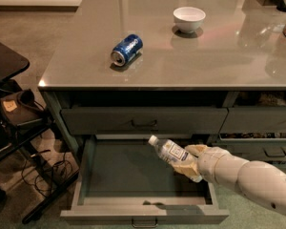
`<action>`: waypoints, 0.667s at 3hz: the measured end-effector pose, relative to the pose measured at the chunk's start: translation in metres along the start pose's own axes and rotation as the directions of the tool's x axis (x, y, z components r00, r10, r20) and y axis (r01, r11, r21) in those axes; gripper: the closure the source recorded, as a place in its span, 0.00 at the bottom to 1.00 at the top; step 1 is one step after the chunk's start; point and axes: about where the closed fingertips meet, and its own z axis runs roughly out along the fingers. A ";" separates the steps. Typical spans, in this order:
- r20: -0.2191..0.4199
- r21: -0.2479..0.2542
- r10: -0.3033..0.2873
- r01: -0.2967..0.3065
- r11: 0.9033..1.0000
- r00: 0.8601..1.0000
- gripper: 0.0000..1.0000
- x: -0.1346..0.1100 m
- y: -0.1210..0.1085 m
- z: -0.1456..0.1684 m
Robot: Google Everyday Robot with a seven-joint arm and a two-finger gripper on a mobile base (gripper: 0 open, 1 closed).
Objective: Place blue plastic bottle into middle drawer
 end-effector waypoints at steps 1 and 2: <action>0.000 0.000 0.000 0.000 1.000 1.000 1.00 0.000 0.000 0.000; -0.008 -0.034 0.020 -0.021 0.999 1.000 1.00 0.024 0.007 0.041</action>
Offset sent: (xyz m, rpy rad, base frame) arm 0.0608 0.0361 -0.1702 0.0791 0.1262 0.0429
